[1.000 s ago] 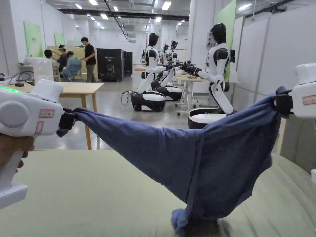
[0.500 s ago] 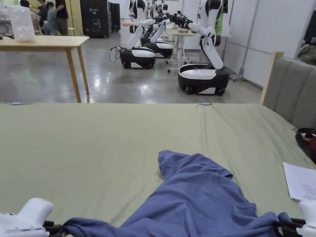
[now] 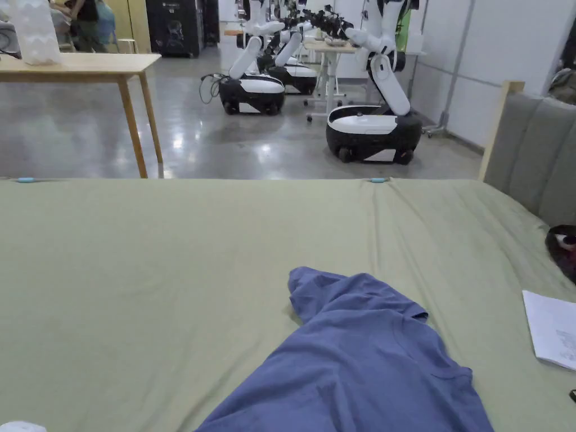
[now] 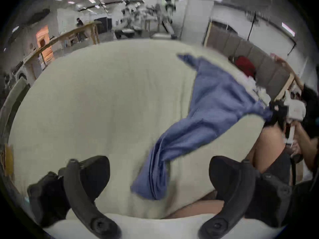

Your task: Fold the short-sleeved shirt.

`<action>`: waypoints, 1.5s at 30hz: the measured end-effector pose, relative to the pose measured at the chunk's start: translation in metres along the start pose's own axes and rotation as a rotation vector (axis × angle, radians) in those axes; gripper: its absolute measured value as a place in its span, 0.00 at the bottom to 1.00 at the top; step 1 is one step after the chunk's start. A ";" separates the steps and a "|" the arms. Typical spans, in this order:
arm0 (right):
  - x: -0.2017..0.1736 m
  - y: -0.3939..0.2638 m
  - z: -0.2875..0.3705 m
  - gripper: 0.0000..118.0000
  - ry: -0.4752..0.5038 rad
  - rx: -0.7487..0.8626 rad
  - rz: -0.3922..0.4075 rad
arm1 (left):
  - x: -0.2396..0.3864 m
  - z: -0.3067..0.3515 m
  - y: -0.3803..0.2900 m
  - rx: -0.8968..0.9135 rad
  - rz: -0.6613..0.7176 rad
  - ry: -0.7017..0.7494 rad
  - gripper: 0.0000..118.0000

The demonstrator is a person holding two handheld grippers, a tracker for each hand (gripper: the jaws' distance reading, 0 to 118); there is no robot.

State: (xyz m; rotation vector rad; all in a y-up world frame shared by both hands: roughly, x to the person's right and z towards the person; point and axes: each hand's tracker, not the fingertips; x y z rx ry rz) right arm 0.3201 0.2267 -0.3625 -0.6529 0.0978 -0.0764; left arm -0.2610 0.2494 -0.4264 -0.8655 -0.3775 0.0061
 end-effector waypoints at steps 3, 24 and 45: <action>-0.032 0.019 0.027 0.98 0.037 0.164 -0.020 | 0.023 0.038 0.005 0.209 0.029 0.057 0.99; -0.123 0.040 0.006 0.00 0.218 0.184 -0.026 | 0.004 -0.003 -0.012 -0.032 -0.082 0.087 0.98; -0.108 0.311 -0.332 1.00 0.111 -0.287 0.377 | -0.021 -0.040 -0.028 -0.115 -0.034 -0.036 0.07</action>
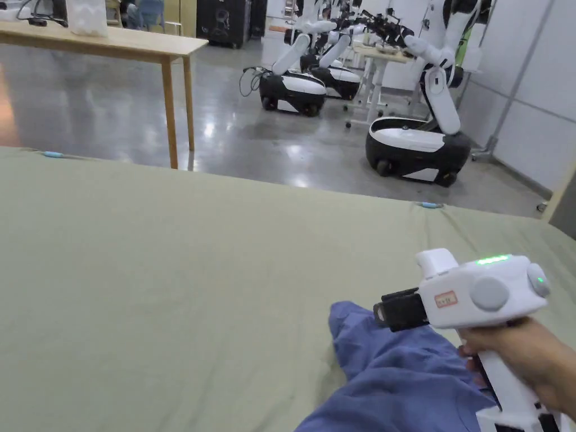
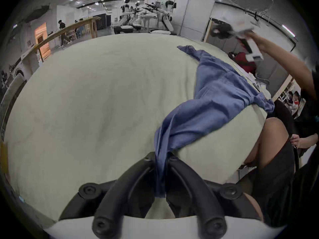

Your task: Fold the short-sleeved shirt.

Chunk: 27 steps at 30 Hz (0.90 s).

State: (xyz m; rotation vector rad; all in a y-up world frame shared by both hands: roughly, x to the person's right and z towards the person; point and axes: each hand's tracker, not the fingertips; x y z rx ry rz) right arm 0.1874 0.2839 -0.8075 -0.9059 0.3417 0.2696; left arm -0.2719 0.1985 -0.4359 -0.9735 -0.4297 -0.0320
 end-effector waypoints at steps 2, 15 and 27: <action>0.009 0.030 -0.041 1.00 0.010 -0.061 0.006 | -0.005 0.000 0.004 -0.009 0.016 -0.023 0.07; -0.015 0.023 -0.125 0.04 0.008 -0.249 0.087 | -0.018 -0.007 0.016 -0.047 0.132 -0.077 0.07; -0.035 0.018 0.074 0.04 -0.136 0.223 0.036 | 0.001 0.038 0.068 0.111 0.082 0.004 0.07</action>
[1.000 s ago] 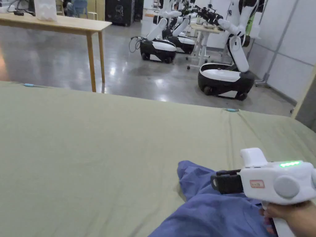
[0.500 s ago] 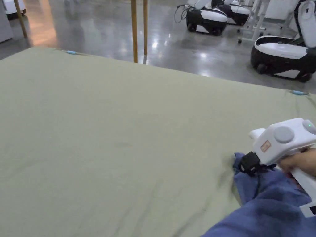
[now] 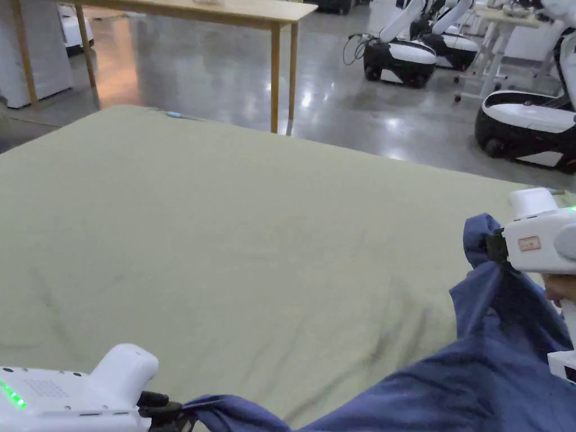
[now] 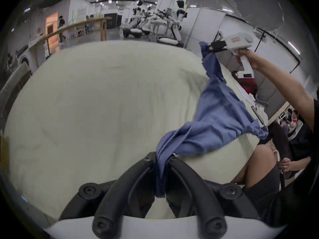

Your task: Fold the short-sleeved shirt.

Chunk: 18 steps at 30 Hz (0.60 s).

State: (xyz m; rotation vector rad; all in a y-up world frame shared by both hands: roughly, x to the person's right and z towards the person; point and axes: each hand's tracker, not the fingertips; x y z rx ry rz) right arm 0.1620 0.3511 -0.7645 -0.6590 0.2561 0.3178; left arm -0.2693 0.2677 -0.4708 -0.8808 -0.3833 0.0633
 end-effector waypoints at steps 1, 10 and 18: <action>0.006 0.006 0.022 0.04 0.002 0.023 -0.008 | 0.003 0.004 0.008 0.015 -0.024 0.006 0.07; 0.071 0.061 0.214 0.04 -0.210 0.270 -0.068 | 0.019 0.048 0.101 0.137 -0.277 0.229 0.07; 0.128 0.108 0.337 0.04 -0.342 0.463 -0.205 | 0.041 0.147 0.212 0.424 -0.366 0.433 0.07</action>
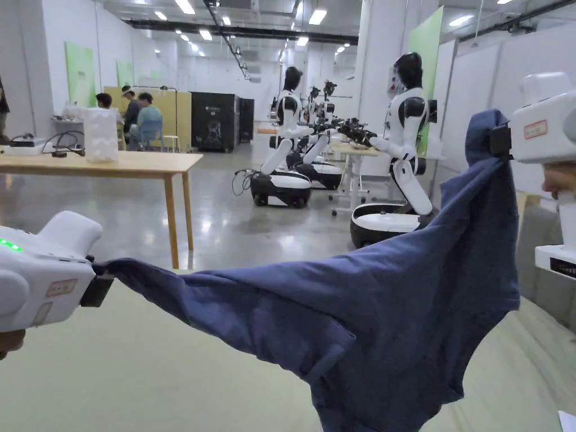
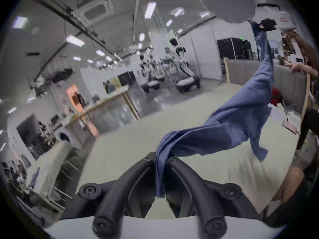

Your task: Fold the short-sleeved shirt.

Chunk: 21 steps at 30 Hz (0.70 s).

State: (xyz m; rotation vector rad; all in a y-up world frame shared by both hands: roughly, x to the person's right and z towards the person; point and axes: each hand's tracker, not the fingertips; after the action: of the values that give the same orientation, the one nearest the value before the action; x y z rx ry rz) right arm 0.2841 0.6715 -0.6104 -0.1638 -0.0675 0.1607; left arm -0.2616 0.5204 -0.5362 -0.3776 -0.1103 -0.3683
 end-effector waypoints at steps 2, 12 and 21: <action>0.015 0.025 0.009 0.04 -0.040 0.031 -0.025 | -0.013 0.011 0.033 0.072 -0.008 0.049 0.07; 0.064 0.128 0.052 0.04 -0.147 0.172 -0.181 | -0.054 0.047 0.161 0.245 -0.039 0.222 0.07; 0.070 0.140 0.048 0.04 -0.169 0.181 -0.185 | -0.057 0.037 0.194 0.232 -0.051 0.218 0.07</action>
State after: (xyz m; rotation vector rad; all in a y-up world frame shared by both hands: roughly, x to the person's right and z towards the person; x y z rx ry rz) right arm 0.3280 0.8274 -0.5830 0.0375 -0.2350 -0.0049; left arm -0.2435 0.7206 -0.5779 -0.1042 0.0508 -0.4401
